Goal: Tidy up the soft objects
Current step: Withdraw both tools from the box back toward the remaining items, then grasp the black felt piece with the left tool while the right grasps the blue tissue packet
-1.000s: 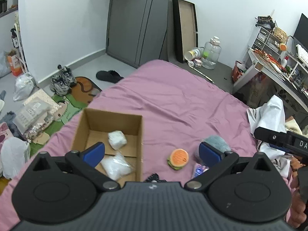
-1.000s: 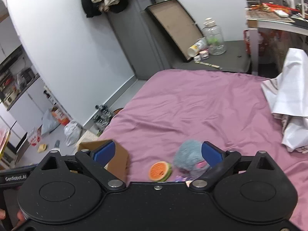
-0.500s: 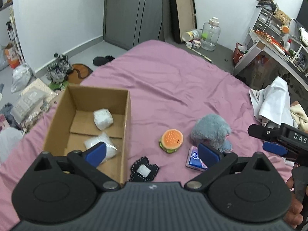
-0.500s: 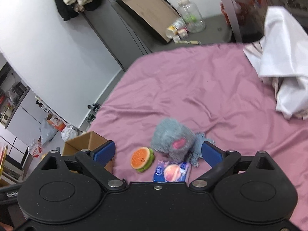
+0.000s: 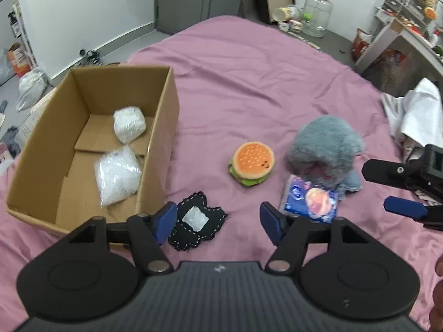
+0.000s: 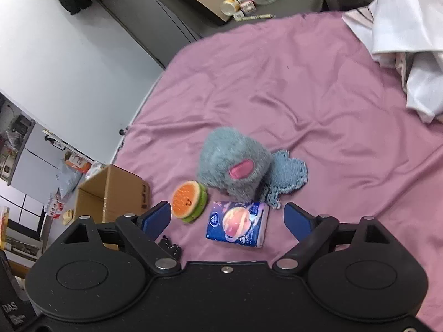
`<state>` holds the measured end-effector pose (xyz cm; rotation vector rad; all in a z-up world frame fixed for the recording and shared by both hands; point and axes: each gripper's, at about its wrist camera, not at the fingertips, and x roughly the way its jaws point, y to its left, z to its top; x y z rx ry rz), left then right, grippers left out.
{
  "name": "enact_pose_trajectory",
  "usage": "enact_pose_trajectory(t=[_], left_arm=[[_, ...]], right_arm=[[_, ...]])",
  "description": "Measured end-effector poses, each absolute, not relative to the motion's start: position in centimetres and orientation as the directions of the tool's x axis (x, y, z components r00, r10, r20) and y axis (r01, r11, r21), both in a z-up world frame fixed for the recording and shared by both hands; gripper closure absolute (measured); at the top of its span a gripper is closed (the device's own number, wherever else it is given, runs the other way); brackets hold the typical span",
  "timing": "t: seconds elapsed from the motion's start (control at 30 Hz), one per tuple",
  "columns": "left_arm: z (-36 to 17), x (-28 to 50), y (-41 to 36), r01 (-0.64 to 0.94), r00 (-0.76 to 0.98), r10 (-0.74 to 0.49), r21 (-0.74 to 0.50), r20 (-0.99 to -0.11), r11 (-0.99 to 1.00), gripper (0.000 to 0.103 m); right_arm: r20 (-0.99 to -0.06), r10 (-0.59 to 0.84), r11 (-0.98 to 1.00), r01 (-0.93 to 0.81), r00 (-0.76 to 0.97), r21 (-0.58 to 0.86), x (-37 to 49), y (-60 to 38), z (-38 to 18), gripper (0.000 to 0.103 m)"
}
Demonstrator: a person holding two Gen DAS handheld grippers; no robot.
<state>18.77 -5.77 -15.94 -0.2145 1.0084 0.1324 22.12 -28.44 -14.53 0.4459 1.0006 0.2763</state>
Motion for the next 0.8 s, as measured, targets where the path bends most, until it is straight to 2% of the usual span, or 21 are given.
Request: enact_pose_trajectory(t=[0.13, 0.23, 0.53, 0.8], left_arm=[[-17.4, 19.1, -5.7, -0.246, 0.516, 0.056, -0.086, -0.855, 0.965, 0.047], [-17.7, 19.3, -6.3, -0.241, 0.531, 0.088, -0.051, -0.843, 0.969, 0.047], [-18.3, 20.0, -7.9, -0.271, 0.514, 0.077, -0.077, -0.854, 0.959, 0.050], [-20.1, 20.4, -9.5, -0.345, 0.492, 0.215, 0.037, -0.843, 0.938, 0.062]], right_arm=[[-0.759, 0.423, 0.873, 0.001, 0.495, 0.488, 22.5, -28.1, -15.8, 0.020], [-0.766, 0.422, 0.874, 0.005, 0.485, 0.485, 22.7, -28.0, -16.5, 0.021], [-0.791, 0.416, 0.868, 0.063, 0.449, 0.492, 23.5, -28.5, -18.7, 0.028], [-0.791, 0.433, 0.859, 0.067, 0.432, 0.507, 23.7, -28.4, -19.5, 0.028]])
